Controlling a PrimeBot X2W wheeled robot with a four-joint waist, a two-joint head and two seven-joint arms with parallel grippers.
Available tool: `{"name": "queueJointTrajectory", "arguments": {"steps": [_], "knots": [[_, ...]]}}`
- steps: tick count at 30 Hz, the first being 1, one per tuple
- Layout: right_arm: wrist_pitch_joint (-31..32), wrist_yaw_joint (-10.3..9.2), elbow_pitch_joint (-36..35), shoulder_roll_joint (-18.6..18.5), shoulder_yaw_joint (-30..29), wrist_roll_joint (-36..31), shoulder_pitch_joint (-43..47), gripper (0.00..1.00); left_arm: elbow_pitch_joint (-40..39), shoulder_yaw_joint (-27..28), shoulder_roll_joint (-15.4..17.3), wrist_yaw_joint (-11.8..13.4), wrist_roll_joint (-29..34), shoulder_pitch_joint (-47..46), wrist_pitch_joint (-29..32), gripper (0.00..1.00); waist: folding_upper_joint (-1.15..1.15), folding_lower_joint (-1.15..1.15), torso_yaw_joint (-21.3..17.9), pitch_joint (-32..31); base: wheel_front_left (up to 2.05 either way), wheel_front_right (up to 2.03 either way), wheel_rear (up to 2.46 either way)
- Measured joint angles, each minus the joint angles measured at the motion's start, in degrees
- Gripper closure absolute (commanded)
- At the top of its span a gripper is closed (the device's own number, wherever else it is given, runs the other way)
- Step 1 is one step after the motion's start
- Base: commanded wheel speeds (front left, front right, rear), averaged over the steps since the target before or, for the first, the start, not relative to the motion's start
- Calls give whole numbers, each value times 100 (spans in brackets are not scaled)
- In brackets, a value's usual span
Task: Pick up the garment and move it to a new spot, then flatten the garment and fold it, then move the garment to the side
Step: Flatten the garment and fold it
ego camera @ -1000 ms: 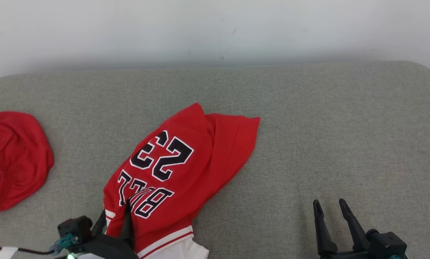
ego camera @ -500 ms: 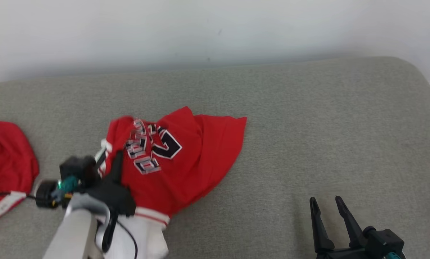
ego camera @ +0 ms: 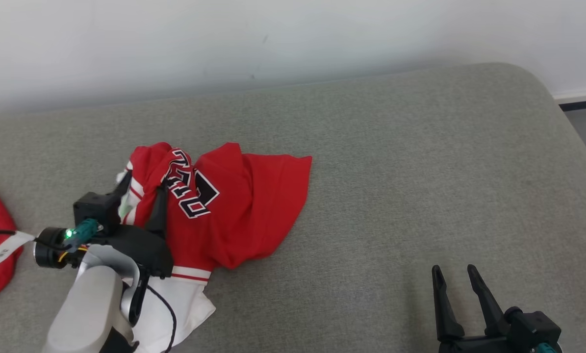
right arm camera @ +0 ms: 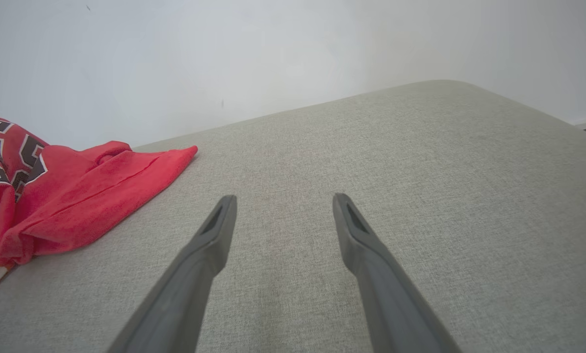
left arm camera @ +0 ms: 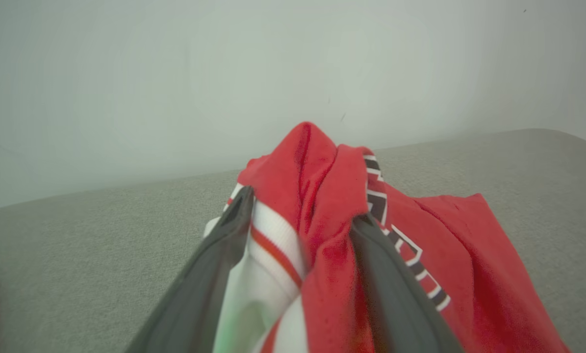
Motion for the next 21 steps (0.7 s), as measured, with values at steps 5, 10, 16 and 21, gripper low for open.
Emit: {"name": "queueJointTrajectory", "arguments": {"steps": [5, 10, 16, 21], "knots": [[0, 0, -4, 7, -33, -15, 84, 0, -744, 342, -55, 76, -26, 153, -42, 0, 0, 0, 156, -54, 0, 0, 0], [0, 0, -20, 1, -27, -26, 93, 0, -1980, 736, -165, 127, 107, 1156, -49, 0, 0, -1, 378, -188, 0, 0, 0], [0, 0, -36, 0, -40, -49, 122, 0, -3009, 1147, -305, 158, 394, 2426, -49, 0, 0, -1, 593, -321, 0, 0, 0], [0, 0, 41, 0, -37, -82, 188, 0, -3744, 1439, -575, 254, 717, 3516, -51, 0, 0, -1, 752, -382, 0, 0, 0]]}}
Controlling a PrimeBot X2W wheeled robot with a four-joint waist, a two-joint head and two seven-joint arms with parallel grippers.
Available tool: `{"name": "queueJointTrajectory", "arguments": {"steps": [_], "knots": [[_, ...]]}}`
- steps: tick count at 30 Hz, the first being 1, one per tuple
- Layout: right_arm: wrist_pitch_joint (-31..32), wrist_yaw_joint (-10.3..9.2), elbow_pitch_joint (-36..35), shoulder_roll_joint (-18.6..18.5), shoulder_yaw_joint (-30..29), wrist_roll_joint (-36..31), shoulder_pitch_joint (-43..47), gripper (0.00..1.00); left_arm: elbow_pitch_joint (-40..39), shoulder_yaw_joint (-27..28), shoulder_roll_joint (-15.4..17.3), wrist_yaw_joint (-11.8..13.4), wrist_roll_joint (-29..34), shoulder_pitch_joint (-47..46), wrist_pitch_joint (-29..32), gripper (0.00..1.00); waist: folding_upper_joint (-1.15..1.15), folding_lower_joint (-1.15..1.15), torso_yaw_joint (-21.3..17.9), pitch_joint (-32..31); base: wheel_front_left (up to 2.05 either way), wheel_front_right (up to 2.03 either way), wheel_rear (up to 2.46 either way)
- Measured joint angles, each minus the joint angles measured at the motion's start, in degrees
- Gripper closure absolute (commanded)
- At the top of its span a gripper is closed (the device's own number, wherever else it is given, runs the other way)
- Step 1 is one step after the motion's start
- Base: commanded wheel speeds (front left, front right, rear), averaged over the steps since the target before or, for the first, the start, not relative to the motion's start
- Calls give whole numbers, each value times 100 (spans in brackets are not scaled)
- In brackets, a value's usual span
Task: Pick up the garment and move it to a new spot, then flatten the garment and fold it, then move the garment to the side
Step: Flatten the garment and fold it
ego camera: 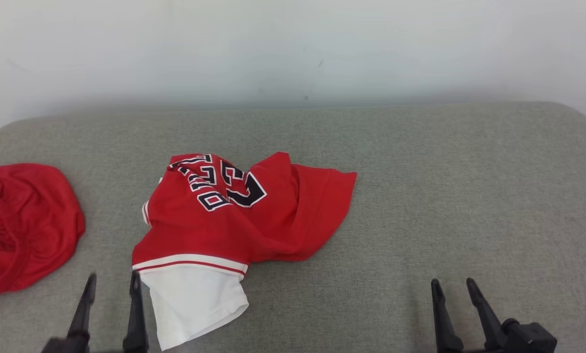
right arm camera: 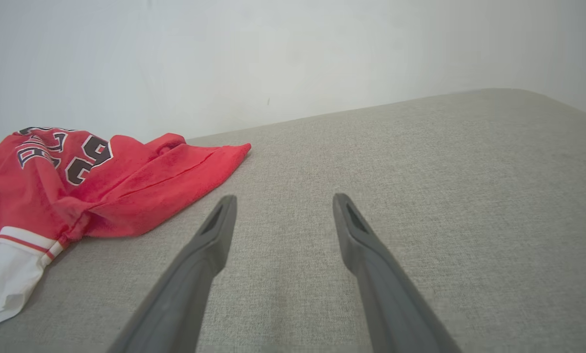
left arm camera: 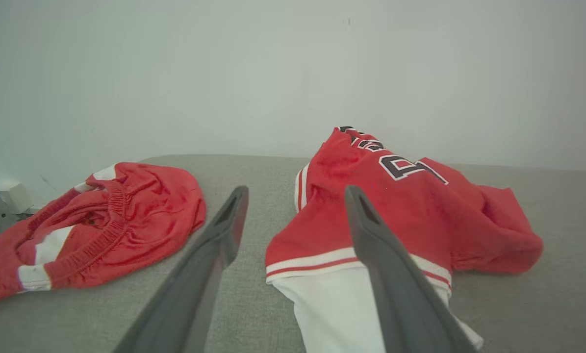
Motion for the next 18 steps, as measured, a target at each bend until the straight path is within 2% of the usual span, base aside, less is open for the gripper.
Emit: {"name": "queueJointTrajectory", "arguments": {"steps": [5, 10, 18], "knots": [[0, 0, 303, 1, 91, 35, -3, 0, 18, 193, -167, 27, -3, 521, 0, 0, 0, 0, 122, -49, 0, 0, 0], [-1, 0, 608, 0, 290, 49, -135, 0, -5, 130, -236, 82, -16, 633, 0, 0, 0, 0, 297, -103, 0, 0, 0], [0, 0, 1681, 0, 869, 200, -1260, 0, 23, -90, -253, 175, -123, 588, 0, 0, 0, 0, 638, -132, 0, 0, 0]]}}
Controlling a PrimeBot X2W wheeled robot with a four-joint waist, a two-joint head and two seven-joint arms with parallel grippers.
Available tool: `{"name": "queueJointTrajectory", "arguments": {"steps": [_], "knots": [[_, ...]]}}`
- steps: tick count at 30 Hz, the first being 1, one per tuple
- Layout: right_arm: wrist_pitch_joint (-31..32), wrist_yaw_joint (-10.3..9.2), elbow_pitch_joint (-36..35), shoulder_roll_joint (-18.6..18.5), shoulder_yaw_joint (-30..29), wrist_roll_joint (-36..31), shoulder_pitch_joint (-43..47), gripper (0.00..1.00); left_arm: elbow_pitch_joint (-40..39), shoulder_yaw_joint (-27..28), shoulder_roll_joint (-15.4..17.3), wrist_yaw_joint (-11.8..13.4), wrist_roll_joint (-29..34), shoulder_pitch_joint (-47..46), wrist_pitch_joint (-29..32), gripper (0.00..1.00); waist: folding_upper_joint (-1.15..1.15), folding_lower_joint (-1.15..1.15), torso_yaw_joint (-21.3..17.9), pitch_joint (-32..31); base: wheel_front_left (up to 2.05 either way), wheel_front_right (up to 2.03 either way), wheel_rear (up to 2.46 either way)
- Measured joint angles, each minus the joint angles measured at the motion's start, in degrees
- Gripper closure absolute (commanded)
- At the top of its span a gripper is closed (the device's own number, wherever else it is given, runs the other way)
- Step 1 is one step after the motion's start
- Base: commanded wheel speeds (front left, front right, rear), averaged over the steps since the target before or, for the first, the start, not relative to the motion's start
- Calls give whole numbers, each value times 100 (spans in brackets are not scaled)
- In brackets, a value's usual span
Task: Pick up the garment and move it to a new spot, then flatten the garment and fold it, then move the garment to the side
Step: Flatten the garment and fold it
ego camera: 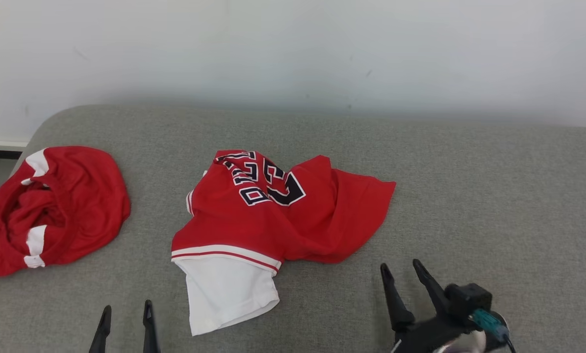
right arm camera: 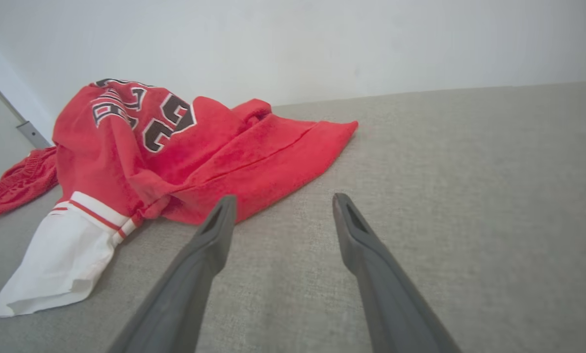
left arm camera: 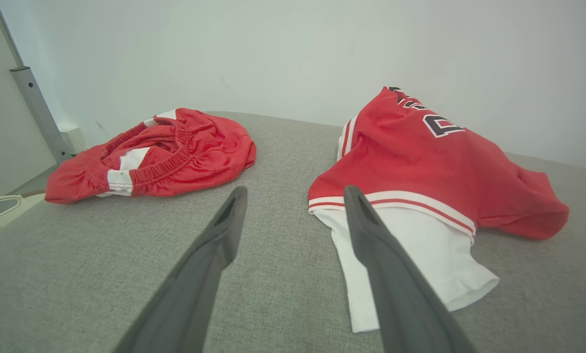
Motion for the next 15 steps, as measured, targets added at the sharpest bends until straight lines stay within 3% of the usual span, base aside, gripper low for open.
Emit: {"name": "queueJointTrajectory", "arguments": {"steps": [6, 15], "knots": [[0, 0, 1027, 3, 474, 471, -1079, 0, 55, -232, 1, 75, -148, -108, 0, 0, 0, 1, 247, 55, 0, 0, 0], [-1, 0, 2607, 3, 557, 818, -2145, 0, 199, -712, -2, 110, -344, -357, 0, 0, 0, 1, 751, 247, 0, 0, 0]]}}
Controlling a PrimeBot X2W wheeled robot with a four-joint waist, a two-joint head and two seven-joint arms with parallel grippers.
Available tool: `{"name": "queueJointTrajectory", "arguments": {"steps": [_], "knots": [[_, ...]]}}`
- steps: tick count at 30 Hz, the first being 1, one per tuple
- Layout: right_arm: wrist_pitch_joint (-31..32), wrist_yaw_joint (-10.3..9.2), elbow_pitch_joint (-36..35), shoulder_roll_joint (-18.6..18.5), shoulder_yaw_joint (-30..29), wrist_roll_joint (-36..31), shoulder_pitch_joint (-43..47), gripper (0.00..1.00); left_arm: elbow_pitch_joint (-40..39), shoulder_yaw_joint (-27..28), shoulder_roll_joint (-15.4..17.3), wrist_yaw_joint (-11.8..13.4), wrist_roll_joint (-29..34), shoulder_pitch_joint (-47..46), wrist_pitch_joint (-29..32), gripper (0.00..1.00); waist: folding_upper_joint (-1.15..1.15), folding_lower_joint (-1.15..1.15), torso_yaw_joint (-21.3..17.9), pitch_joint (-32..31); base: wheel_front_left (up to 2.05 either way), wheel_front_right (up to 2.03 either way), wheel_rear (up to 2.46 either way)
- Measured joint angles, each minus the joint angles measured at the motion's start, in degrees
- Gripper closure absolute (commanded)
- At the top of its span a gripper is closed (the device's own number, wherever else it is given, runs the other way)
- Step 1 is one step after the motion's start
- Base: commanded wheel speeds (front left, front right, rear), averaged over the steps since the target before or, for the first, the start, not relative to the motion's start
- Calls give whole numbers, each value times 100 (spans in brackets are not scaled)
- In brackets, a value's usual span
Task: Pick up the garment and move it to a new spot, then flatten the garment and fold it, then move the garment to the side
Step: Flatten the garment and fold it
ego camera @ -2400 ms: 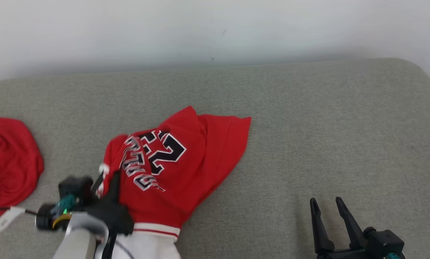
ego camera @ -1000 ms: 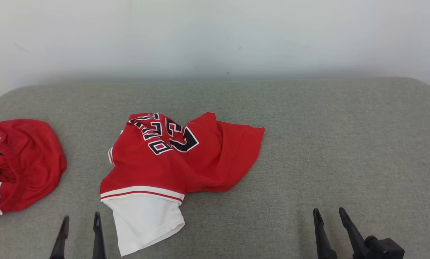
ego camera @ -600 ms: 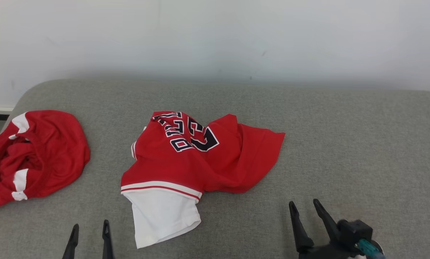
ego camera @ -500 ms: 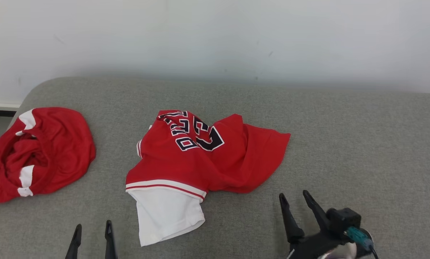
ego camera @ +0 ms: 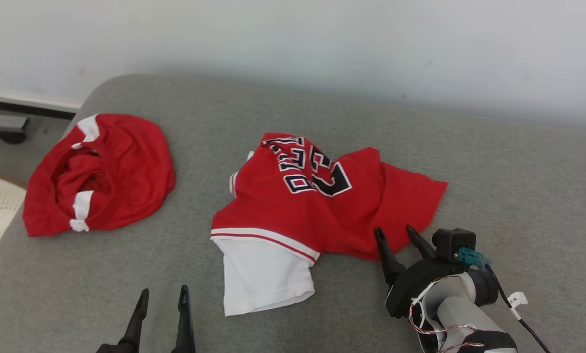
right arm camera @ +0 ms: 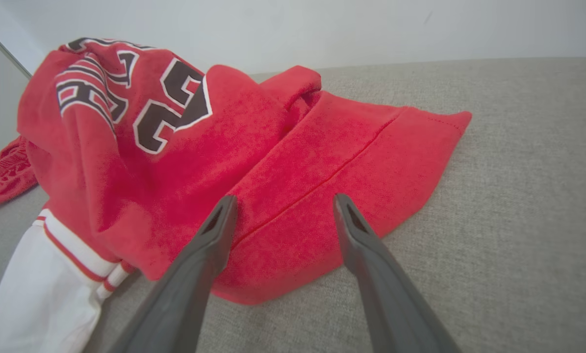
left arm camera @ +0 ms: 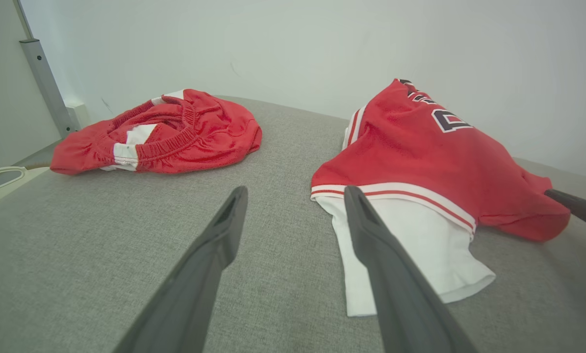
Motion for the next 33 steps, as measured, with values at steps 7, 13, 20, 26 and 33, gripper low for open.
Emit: {"name": "queueJointTrajectory", "arguments": {"steps": [7, 13, 20, 26, 33], "knots": [[-16, 0, 1005, -1, 160, 292, -318, 12, 74, -90, 0, 23, -44, -96, 0, 0, 0, 0, 363, 147, 0, 0, 0], [2, 0, 614, 2, -12, -36, -434, 100, 79, 42, 1, 69, -73, -85, 0, 0, 0, 0, 385, 213, 0, 0, 0], [1, 0, -454, -5, -291, -356, 119, 100, 103, 118, -2, 98, -126, -35, 0, 0, 0, 0, 199, 129, 0, 0, 0], [1, 0, -593, -3, -44, -349, 390, 51, 132, 172, -1, 108, -223, 20, -1, 0, 0, 0, -66, 89, 0, 0, 0], [1, 0, -109, -4, 31, -355, 9, 0, 220, 12, -3, 67, -275, -31, -1, 0, 0, -1, -36, 73, 0, 0, 0]]}}
